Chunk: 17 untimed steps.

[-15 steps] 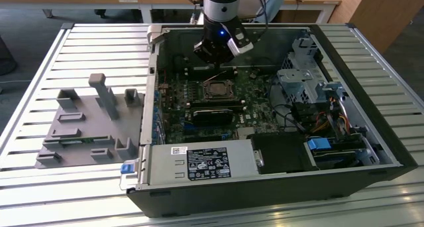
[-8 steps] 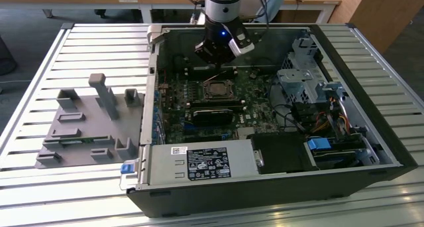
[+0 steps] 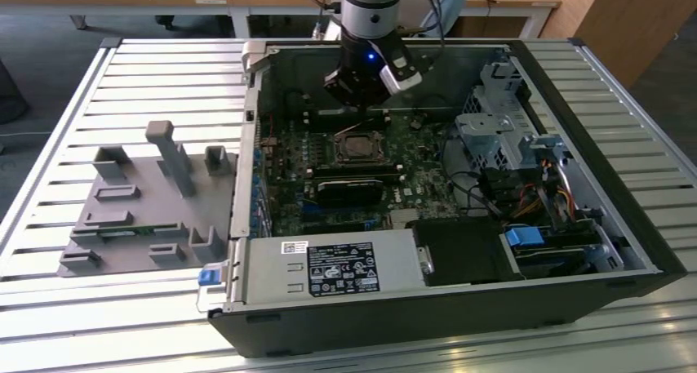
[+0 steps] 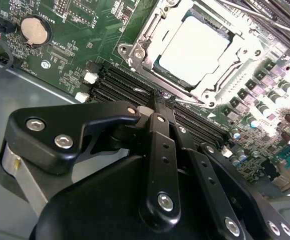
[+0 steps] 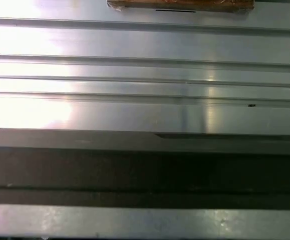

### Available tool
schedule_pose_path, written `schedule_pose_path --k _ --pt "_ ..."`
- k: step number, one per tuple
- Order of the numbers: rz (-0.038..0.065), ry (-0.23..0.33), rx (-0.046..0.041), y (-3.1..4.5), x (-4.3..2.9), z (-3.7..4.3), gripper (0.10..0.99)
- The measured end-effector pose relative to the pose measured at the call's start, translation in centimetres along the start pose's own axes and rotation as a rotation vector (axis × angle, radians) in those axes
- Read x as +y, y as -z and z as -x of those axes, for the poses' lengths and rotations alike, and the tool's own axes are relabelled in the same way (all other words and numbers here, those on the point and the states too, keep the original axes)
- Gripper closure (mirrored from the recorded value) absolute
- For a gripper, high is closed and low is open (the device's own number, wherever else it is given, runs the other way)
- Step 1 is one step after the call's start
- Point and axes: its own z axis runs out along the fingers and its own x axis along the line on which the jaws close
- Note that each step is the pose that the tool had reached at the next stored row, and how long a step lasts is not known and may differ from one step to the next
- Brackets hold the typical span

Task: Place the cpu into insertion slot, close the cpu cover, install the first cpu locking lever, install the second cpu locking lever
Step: 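Install the first cpu locking lever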

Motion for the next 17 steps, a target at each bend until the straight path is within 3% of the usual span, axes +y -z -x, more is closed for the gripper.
schedule_pose_path --k 17 --pt "0.0 -0.001 0.0 -1.43 -0.03 0.7 0.98"
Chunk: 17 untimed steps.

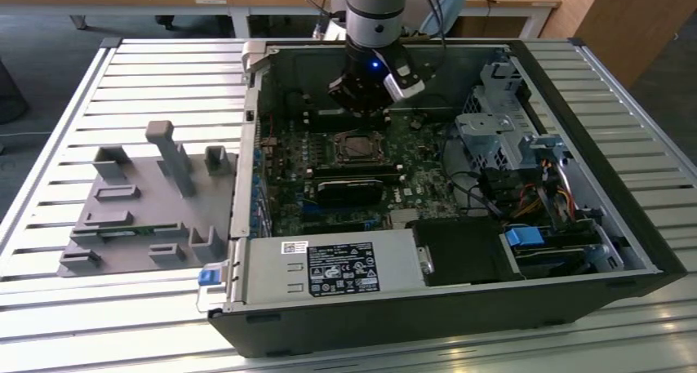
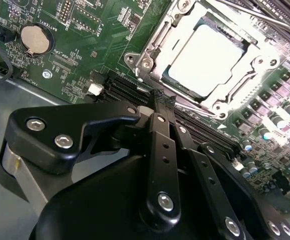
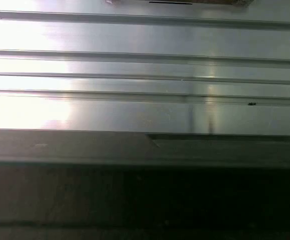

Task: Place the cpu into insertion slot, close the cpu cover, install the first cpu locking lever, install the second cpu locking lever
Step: 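Install the first cpu locking lever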

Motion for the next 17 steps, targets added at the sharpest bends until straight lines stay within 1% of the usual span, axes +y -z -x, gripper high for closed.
schedule_pose_path --k 9,12,17 --pt "-0.007 0.0 0.0 -0.44 0.06 0.09 0.98" --pt "-0.015 0.0 0.0001 -0.57 0.08 0.12 0.98" --pt "-0.026 0.001 0.0003 -0.78 0.13 0.16 0.98"
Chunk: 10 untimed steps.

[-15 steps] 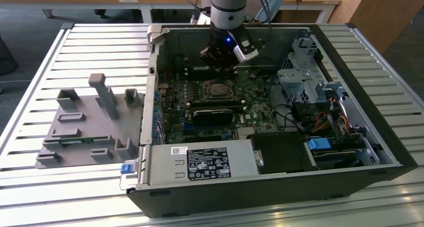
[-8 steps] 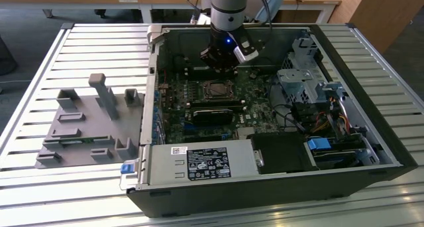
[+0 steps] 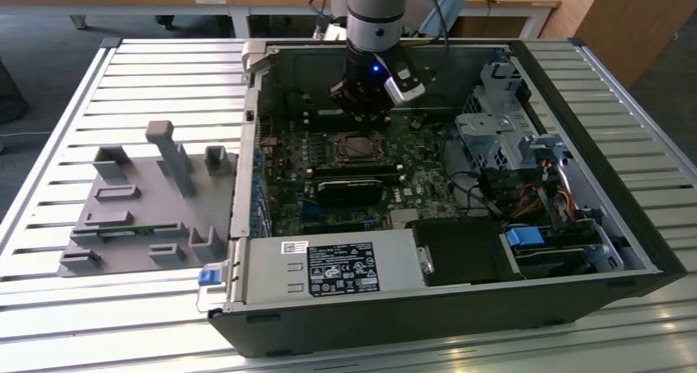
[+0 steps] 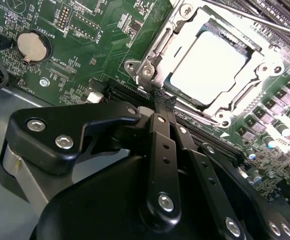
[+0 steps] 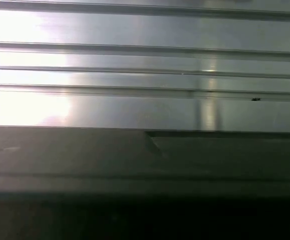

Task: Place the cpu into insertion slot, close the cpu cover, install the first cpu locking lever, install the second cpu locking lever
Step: 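Install the first cpu locking lever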

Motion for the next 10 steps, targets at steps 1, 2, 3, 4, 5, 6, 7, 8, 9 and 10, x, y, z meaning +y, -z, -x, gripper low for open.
schedule_pose_path --k 1,2,3,4,5,6,7,8,9,10 --pt "-0.003 0.0 0.0001 -0.03 0.02 0.0 0.98" --pt "-0.005 0.0 0.0002 -0.07 0.04 0.0 0.98" --pt "-0.007 0.0 0.0 -0.11 0.06 0.01 0.98" --pt "-0.009 0.0 -0.0004 -0.18 0.11 0.03 0.98" --pt "-0.011 0.0 -0.0003 -0.23 0.14 0.03 0.98" --pt "-0.012 0.0 -0.0001 -0.26 0.16 0.04 0.98" --pt "-0.013 0.0 0.0002 -0.29 0.18 0.05 0.98" --pt "-0.013 0.0 0.0004 -0.31 0.2 0.06 0.98" --pt "-0.013 0.0 0.0004 -0.32 0.22 0.06 0.98" --pt "-0.013 0.0 0.0003 -0.33 0.25 0.07 0.98"
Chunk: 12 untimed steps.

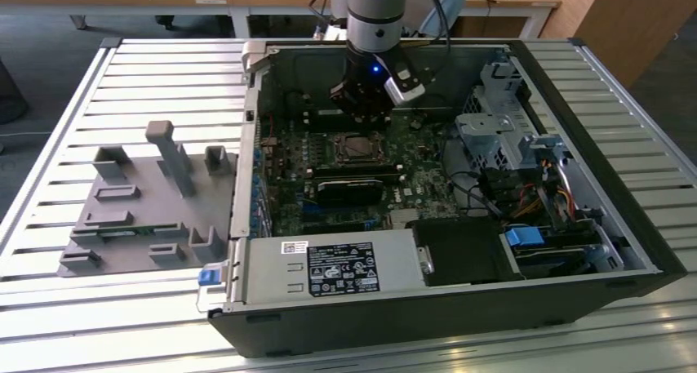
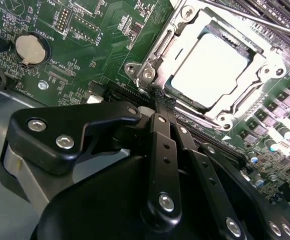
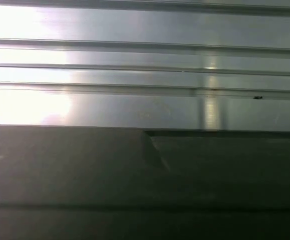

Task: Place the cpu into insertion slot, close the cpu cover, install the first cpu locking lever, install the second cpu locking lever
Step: 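Install the first cpu locking lever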

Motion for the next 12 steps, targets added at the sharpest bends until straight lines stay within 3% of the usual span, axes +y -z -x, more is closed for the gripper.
schedule_pose_path --k 5,12 --pt "0.001 0.0 -0.0007 0.03 0.05 0.02 0.98" --pt "0.001 0.0 -0.0004 0.65 0.05 0.02 0.98"
